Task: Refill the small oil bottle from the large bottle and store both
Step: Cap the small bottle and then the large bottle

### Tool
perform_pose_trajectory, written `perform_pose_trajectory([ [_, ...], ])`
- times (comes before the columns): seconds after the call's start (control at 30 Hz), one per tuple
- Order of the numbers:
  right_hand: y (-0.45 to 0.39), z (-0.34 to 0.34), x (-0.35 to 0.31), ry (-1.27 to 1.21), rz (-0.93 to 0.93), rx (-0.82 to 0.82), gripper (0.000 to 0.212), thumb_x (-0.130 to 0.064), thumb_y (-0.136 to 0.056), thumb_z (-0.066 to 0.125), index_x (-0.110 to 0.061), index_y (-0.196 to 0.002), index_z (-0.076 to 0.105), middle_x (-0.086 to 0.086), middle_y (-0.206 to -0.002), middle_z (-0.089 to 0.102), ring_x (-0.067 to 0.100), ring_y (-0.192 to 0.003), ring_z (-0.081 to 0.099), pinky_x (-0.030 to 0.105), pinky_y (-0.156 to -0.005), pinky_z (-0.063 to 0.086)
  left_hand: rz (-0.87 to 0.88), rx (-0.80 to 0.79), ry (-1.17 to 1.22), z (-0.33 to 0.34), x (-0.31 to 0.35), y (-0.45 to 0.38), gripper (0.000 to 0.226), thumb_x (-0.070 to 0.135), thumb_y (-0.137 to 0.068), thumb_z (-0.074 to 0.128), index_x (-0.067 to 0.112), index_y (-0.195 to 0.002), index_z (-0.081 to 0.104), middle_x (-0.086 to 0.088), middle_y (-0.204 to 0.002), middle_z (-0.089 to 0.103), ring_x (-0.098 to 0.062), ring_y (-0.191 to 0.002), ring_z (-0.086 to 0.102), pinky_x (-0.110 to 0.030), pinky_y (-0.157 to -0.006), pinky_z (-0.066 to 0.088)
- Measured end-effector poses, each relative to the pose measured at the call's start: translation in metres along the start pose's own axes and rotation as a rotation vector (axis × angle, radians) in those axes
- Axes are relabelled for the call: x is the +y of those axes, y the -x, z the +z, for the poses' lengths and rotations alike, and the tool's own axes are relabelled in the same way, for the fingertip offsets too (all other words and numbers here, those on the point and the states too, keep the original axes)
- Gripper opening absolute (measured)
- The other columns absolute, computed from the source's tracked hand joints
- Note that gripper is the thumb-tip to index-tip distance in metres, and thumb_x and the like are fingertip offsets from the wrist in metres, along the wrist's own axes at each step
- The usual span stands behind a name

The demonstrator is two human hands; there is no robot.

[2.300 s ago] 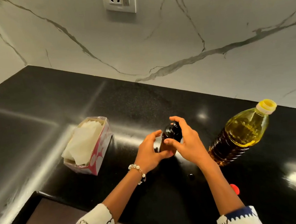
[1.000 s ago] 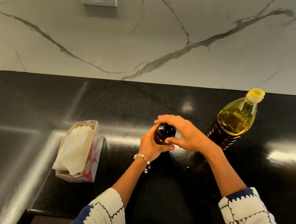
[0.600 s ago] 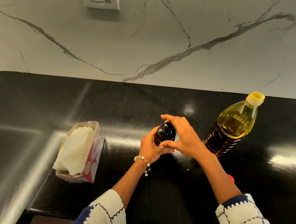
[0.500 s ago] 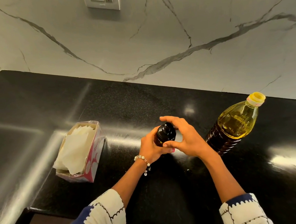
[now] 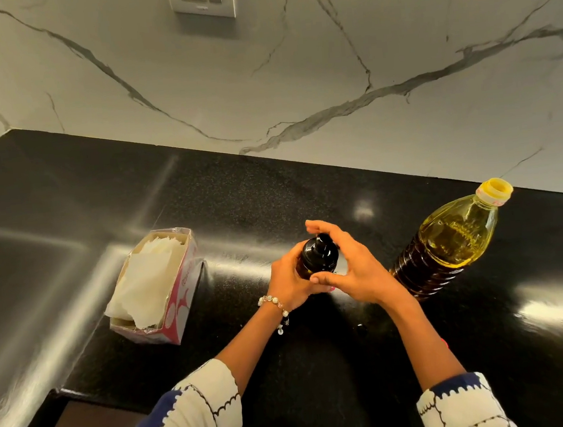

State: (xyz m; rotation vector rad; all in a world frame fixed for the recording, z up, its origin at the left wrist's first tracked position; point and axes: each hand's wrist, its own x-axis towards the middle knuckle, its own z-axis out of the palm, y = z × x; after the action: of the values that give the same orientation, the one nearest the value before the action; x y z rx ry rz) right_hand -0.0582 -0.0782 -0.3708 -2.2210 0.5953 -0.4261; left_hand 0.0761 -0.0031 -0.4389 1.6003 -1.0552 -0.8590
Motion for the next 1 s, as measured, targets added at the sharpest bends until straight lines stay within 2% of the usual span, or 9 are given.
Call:
perform_pose_trajectory([
  [0.1,0.0,-0.001,0.0,0.004,-0.001,0.017,0.072,-0.01,-0.074,0.077,-0.033,-0.133,0.043,-0.015,-0.13,0.051,0.005,-0.124,0.042,0.02,-0.103,0.035,-0.003,0.002,-0.002,0.0,0.0,0.0,0.081,0.015,-0.051,0.094,0.022,-0.124,0.059,0.006,-0.105,0.07,-0.005,-0.099,0.065,-0.019,-0.088,0.052],
  [0.27,-0.001,0.013,0.002,0.221,-0.016,0.174,0.07,-0.037,-0.068,0.082,-0.025,-0.128,0.048,-0.011,-0.122,0.052,0.006,-0.111,0.041,0.014,-0.093,0.032,-0.004,0.004,0.012,0.001,-0.002,0.0,0.079,0.014,-0.051,0.094,0.021,-0.121,0.06,0.006,-0.106,0.07,-0.007,-0.1,0.066,-0.026,-0.088,0.055],
  [0.4,-0.001,0.002,0.005,0.2,-0.013,0.066,0.084,-0.036,-0.07,0.081,-0.029,-0.14,0.036,-0.007,-0.132,0.049,0.009,-0.116,0.04,0.024,-0.1,0.034,0.004,-0.001,0.006,0.0,0.001,0.001,0.079,0.014,-0.051,0.094,0.025,-0.12,0.058,0.007,-0.107,0.068,-0.007,-0.103,0.064,-0.02,-0.09,0.051],
  [0.47,0.0,-0.004,0.004,0.122,0.009,-0.01,0.081,-0.026,-0.075,0.079,-0.03,-0.141,0.034,-0.007,-0.135,0.048,0.01,-0.121,0.042,0.025,-0.104,0.034,0.003,0.001,0.008,0.0,0.002,0.0,0.078,0.015,-0.051,0.093,0.024,-0.121,0.059,0.006,-0.107,0.069,-0.007,-0.102,0.065,-0.021,-0.091,0.051],
  [0.53,0.0,-0.005,0.003,0.099,0.023,0.002,0.074,-0.019,-0.076,0.077,-0.03,-0.138,0.038,-0.008,-0.132,0.051,0.009,-0.12,0.046,0.027,-0.103,0.037,0.0,0.003,0.002,0.0,0.001,0.0,0.079,0.015,-0.052,0.093,0.023,-0.122,0.059,0.006,-0.107,0.069,-0.008,-0.102,0.065,-0.022,-0.091,0.052],
  [0.7,0.006,0.013,-0.005,0.137,0.099,0.153,0.065,-0.019,-0.076,0.076,-0.029,-0.13,0.042,-0.005,-0.116,0.052,0.005,-0.107,0.047,0.005,-0.085,0.031,0.009,0.015,-0.03,0.0,0.0,-0.001,0.072,0.014,-0.053,0.091,0.025,-0.117,0.06,0.006,-0.103,0.07,-0.008,-0.097,0.066,-0.028,-0.088,0.055],
  [0.8,0.01,0.019,-0.004,0.19,0.126,0.22,0.063,-0.023,-0.078,0.075,-0.027,-0.131,0.042,-0.006,-0.115,0.053,0.005,-0.105,0.045,0.008,-0.08,0.03,0.011,0.017,-0.055,-0.001,-0.001,-0.001,0.071,0.015,-0.054,0.091,0.025,-0.118,0.061,0.008,-0.101,0.07,-0.003,-0.095,0.065,-0.027,-0.087,0.055],
  [0.87,0.01,0.016,-0.003,0.183,0.136,0.2,0.064,-0.027,-0.078,0.075,-0.025,-0.133,0.042,-0.006,-0.12,0.054,0.007,-0.109,0.045,0.013,-0.083,0.03,0.005,0.008,-0.051,-0.001,0.001,-0.001,0.073,0.016,-0.053,0.091,0.027,-0.118,0.06,0.009,-0.101,0.07,0.0,-0.096,0.064,-0.022,-0.086,0.053],
  [1.0,0.005,0.008,-0.002,0.057,0.106,0.135,0.078,-0.021,-0.075,0.078,-0.028,-0.141,0.036,-0.011,-0.131,0.048,0.003,-0.119,0.042,0.009,-0.096,0.03,-0.012,-0.017,-0.047,-0.003,0.005,-0.001,0.076,0.017,-0.052,0.093,0.027,-0.12,0.059,0.01,-0.101,0.069,0.002,-0.095,0.064,-0.011,-0.082,0.049],
])
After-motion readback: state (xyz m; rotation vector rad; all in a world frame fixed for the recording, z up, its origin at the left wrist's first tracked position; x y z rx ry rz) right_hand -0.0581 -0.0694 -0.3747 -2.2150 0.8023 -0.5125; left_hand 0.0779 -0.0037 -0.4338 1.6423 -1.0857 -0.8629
